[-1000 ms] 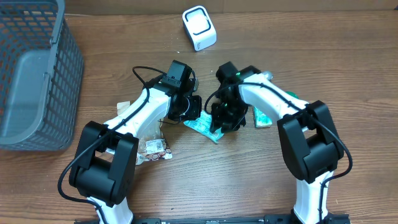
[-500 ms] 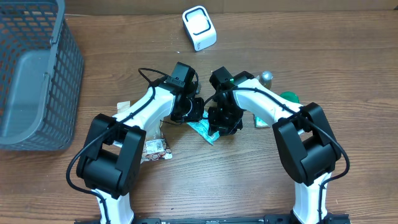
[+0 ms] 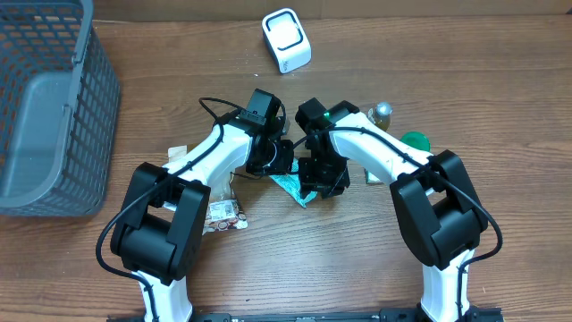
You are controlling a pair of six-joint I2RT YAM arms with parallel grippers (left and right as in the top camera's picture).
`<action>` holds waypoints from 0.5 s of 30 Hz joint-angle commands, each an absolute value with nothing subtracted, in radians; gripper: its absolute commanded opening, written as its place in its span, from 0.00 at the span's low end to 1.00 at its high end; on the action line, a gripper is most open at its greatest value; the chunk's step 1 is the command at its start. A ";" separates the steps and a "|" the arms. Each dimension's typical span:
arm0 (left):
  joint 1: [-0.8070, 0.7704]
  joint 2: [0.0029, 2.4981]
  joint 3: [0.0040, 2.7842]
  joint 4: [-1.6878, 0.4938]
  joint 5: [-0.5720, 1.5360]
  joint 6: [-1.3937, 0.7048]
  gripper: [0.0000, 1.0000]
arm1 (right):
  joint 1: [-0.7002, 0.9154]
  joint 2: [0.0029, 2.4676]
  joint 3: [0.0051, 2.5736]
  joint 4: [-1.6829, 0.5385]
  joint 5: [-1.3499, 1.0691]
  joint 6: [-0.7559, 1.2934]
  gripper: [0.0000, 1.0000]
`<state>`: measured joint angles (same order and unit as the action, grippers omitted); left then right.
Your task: Scan the item barcode
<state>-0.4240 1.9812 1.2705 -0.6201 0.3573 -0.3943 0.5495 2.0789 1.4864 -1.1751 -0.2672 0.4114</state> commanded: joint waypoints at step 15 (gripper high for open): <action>-0.430 2.053 1.258 -0.608 0.303 -0.407 0.12 | 0.561 2.009 1.451 -1.065 -0.242 0.354 0.45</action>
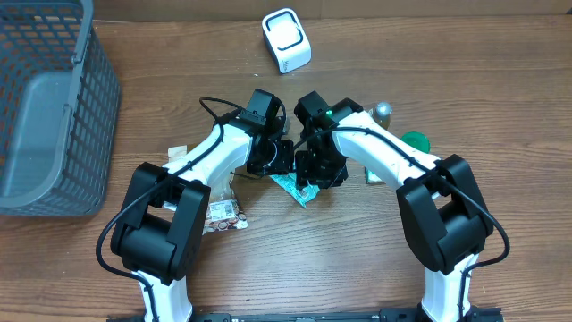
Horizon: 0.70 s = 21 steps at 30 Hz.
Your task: Scan the item barcode
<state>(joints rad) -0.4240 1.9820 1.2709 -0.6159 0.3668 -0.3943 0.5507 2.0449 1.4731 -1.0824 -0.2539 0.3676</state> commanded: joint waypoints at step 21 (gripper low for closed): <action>-0.360 2.010 1.460 -0.879 0.397 -0.317 0.18 | 0.582 2.009 1.368 -0.928 -0.169 0.336 0.47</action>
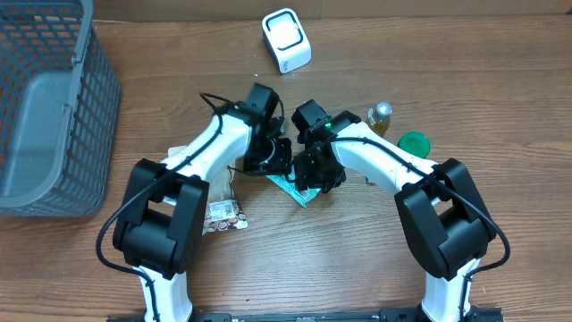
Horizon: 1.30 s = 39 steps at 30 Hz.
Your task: Scan the item barcode
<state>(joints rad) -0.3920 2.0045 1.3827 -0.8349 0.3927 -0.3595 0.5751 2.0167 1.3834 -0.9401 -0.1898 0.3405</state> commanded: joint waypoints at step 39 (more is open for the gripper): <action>-0.380 2.027 1.343 -0.852 0.176 -0.346 0.09 | 0.583 1.938 1.410 -0.946 -0.184 0.291 0.43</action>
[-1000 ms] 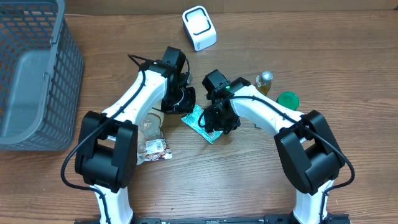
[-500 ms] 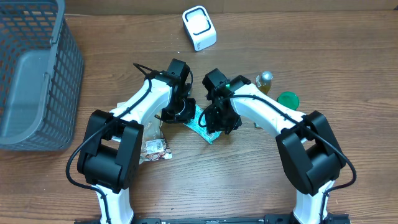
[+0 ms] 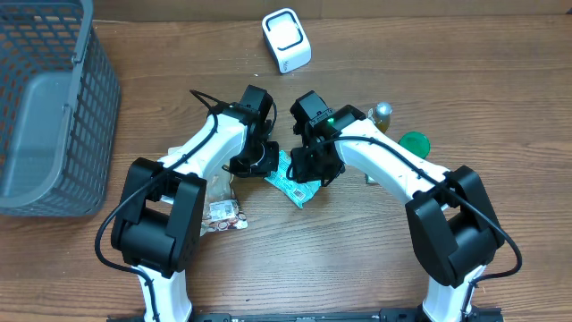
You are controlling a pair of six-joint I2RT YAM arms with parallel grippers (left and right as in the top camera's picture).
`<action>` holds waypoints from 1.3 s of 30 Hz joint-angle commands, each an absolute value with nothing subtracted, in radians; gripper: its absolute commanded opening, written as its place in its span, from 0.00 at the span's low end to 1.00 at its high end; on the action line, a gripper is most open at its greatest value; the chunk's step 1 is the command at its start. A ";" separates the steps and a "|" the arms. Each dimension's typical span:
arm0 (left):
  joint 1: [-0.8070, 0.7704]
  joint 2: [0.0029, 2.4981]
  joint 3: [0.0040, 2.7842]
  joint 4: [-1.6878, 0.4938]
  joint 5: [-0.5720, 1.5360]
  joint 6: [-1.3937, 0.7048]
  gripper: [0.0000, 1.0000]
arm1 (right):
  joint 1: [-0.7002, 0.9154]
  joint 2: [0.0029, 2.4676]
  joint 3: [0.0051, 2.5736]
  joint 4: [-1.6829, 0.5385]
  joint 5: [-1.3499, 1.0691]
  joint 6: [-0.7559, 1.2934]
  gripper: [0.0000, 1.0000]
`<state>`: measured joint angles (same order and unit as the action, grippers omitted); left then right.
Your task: Scan the item barcode
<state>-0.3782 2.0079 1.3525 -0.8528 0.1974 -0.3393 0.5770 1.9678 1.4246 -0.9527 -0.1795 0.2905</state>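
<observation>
A teal packet (image 3: 290,185) with a white label lies flat or just above the table between the two grippers. My left gripper (image 3: 261,166) is at its upper left edge and my right gripper (image 3: 308,172) covers its upper right edge. Both point down, and their bodies hide the fingers, so I cannot tell whether either one grips the packet. The white scanner (image 3: 286,40) stands at the far middle of the table, well beyond both grippers.
A grey mesh basket (image 3: 49,107) fills the far left. A small bottle (image 3: 382,113) and a green lid (image 3: 414,141) sit behind the right arm. A printed snack packet (image 3: 223,213) lies beside the left arm.
Both grippers have shifted a little to the left and farther apart. More of the teal packet shows between them, and it sits slightly farther left.
At first both grippers were close together over the teal packet, which was mostly hidden. Over the following moments they stayed on it and edged left and toward the far side. Now they stand apart with the packet spread between them.
</observation>
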 commanded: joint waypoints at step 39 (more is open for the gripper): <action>-0.380 2.027 1.343 -0.844 0.176 -0.348 0.14 | 0.659 1.941 1.272 -0.786 -0.073 0.253 0.54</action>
